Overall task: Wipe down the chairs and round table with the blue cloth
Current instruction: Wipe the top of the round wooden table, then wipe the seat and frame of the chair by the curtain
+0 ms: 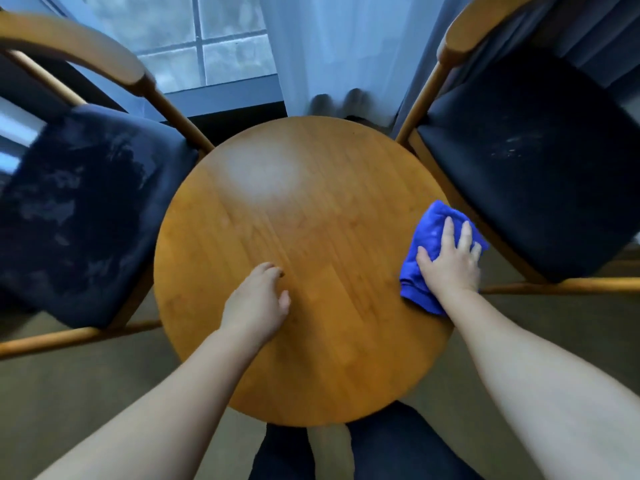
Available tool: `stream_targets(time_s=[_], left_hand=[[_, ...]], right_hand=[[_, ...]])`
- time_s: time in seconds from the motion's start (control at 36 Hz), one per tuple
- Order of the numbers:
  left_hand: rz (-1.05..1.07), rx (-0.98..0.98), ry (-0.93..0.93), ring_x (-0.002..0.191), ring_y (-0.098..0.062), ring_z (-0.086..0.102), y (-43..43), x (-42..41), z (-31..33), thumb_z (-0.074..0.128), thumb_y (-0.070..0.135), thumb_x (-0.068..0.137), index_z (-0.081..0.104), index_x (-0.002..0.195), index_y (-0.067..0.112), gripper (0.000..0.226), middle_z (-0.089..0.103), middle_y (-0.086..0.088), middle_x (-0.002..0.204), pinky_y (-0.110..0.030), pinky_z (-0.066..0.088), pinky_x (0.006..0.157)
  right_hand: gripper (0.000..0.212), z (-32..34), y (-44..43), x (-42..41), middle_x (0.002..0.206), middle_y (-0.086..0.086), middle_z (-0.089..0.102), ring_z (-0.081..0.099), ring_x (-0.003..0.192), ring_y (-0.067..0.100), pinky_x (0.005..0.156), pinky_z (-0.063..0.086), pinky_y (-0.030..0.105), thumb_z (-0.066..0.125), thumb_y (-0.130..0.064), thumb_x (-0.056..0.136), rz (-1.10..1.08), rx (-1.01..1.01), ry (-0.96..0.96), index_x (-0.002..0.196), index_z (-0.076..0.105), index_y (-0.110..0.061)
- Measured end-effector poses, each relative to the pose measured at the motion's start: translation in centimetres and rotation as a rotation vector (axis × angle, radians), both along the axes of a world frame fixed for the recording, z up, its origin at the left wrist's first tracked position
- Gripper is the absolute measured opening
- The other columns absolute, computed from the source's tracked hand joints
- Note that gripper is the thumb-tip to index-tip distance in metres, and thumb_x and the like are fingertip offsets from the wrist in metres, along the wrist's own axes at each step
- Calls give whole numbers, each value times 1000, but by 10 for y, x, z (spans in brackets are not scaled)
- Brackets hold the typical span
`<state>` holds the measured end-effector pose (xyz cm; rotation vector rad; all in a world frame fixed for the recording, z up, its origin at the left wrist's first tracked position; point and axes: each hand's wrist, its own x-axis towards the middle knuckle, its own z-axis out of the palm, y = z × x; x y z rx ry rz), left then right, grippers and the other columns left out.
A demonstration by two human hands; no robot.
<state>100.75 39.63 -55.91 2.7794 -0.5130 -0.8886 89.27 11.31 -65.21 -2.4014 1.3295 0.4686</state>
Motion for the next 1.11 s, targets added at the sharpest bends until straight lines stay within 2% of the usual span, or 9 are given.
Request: stream_targets(time_s=[0.11,0.25,0.33,0.47,0.58,0.72,0.86,1.03,1.11], left_hand=[[-36,-70,2,123,-14,47,11,-30,24,52,29,92,52,128,21,37,42,8,143,-29,45,95],[-72,-101,8,122,-12,48,26,-54,54,50,28,93,53,127,23,35,43,9,140,-27,45,93],[-107,-144,5,122,-13,48,29,-64,77,51,27,93,53,126,23,34,45,9,139,-28,45,94],[-209,-285,-8,119,-12,50,20,-87,125,56,30,91,51,128,24,38,48,9,135,-28,45,94],[-338,-398,-24,121,-6,47,6,-114,167,61,37,87,42,135,30,53,45,13,137,-23,42,96],[-393,-577,62,122,5,41,-10,-153,208,64,34,84,30,144,29,70,39,17,142,-8,29,96],[-155,-772,311,120,3,48,-38,-184,230,57,34,87,32,143,27,62,42,16,141,-17,42,96],[-137,-935,456,105,-15,62,-108,-220,254,47,16,91,52,128,25,39,66,3,114,-29,51,86],[-99,-939,458,102,-13,63,-150,-243,260,49,12,92,53,124,29,37,67,5,112,-29,52,85]], right_hand=[[73,18,-7,-21,152,14,24,45,121,43,98,38,43,54,-33,90,-182,118,-26,152,18,-20],[50,60,-11,-38,128,11,49,55,105,37,84,42,34,53,-28,82,-220,222,-31,132,45,-25],[34,95,1,-54,109,6,60,58,91,31,75,43,33,52,-24,76,-276,307,-187,110,53,-28],[41,172,42,-77,104,-4,65,61,98,20,82,46,31,54,-14,80,-319,475,-512,117,57,-31],[46,234,77,-96,111,-14,66,61,104,4,90,46,24,56,-10,86,-311,592,-723,125,55,-34],[53,282,92,-127,116,-16,66,60,109,1,99,47,29,59,-11,84,-277,597,-885,134,54,-29],[43,313,80,-154,111,-19,67,61,105,-5,96,47,22,59,-7,89,-238,637,-1000,116,56,-39],[54,325,33,-183,130,-11,59,55,117,-2,99,44,14,59,-7,91,-156,668,-1044,140,45,-24],[57,325,-7,-205,136,-8,54,51,124,3,106,42,25,61,-14,92,-118,678,-994,144,40,-24]])
